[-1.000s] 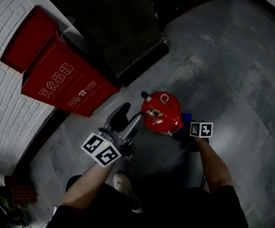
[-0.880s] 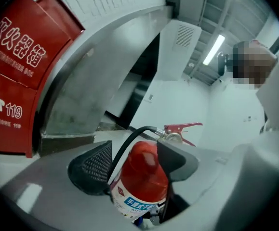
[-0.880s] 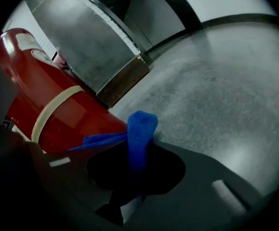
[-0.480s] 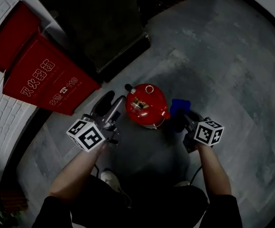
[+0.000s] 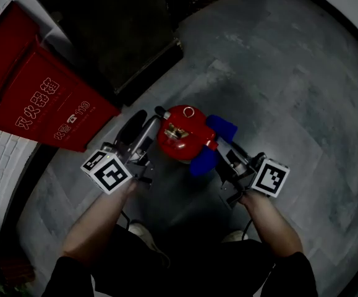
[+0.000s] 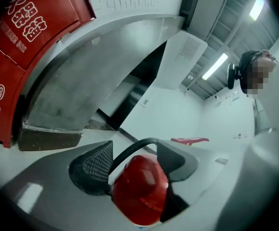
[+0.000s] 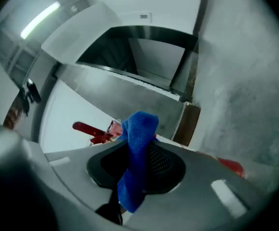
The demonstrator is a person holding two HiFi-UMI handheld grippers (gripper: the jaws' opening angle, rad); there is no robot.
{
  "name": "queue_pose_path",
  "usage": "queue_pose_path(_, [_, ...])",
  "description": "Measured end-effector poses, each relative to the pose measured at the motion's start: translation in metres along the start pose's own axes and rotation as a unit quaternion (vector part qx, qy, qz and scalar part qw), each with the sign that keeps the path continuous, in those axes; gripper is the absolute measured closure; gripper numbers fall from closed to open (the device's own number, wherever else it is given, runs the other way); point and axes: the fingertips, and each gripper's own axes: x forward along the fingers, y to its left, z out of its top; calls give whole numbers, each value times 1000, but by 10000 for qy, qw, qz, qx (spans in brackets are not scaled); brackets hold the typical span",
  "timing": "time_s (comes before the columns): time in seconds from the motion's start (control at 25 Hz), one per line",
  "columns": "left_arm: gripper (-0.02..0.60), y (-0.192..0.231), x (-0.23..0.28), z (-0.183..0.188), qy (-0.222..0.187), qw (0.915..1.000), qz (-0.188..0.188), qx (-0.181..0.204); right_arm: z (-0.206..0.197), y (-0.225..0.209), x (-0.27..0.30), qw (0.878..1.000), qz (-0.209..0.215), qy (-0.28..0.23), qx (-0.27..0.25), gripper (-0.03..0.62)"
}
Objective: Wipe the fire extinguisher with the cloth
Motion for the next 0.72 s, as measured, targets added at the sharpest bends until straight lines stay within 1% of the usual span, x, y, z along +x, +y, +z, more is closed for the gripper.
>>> queue_pose_path(0.12, [311, 0, -5, 4, 8, 10000, -4, 21, -19, -37, -10, 9969, -717, -145, -295, 524])
queue_pose_path(0.2, [311, 3, -8, 3, 42, 10000, 21, 37, -36, -66, -18, 9891, -1362, -9, -561, 526])
queue_pose_path(0.24, [311, 4, -8, 2, 65, 10000, 38, 37, -46, -79, -23, 9841, -1622, 91, -712, 528])
queue_pose_path(0.28, [311, 5, -8, 0, 87, 9999, 49, 34, -54, -89, -26, 9804, -1792, 160, -802, 528])
queue_pose_path(0.32, [311, 5, -8, -2, 112, 9999, 52, 34, -60, -96, -28, 9786, -1872, 181, -834, 528])
queue_pose_path(0.48, [311, 4, -5, -11, 259, 9996, 35, 84, -68, -114, -29, 9785, -1802, 104, -997, 528])
queue_pose_path(0.64, [313, 5, -8, -13, 289, 9996, 3, 17, -83, -150, -32, 9647, -2277, 388, -1266, 528])
queue_pose_path(0.72, [313, 3, -11, -14, 337, 9994, -55, 84, -90, -166, -35, 9627, -2350, 488, -1248, 528])
